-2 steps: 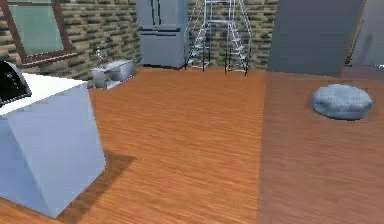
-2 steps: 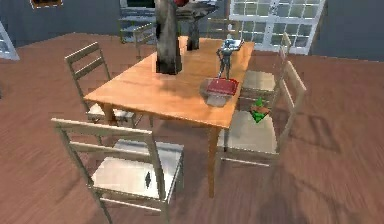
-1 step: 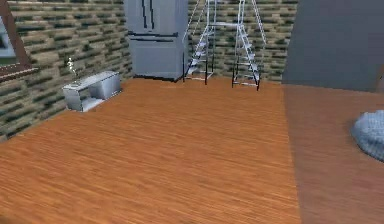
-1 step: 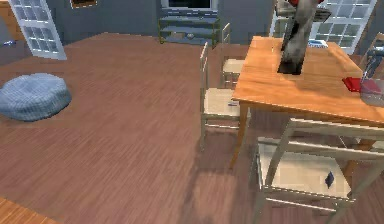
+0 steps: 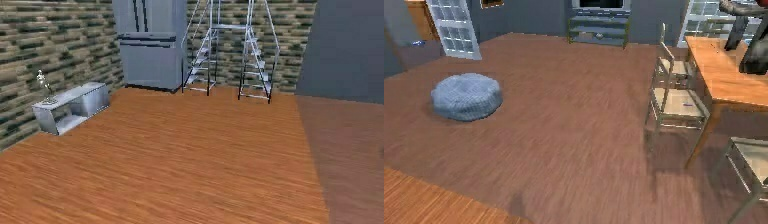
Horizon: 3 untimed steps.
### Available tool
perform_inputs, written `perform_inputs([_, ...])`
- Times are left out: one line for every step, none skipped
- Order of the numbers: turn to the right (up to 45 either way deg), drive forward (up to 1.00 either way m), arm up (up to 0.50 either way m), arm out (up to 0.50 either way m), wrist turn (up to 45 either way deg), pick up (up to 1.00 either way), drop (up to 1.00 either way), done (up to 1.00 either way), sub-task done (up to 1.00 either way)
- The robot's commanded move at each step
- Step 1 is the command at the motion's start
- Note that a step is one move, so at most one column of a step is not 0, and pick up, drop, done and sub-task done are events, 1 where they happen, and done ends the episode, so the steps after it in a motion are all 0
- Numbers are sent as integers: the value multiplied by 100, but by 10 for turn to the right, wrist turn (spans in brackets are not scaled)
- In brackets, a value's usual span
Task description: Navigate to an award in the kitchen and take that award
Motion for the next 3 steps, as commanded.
perform_inputs([-270,0,0,0,0,0,0,0,0])
perform_inputs([0,100,0,0,0,0,0,0,0])
perform_inputs([0,100,0,0,0,0,0,0,0])
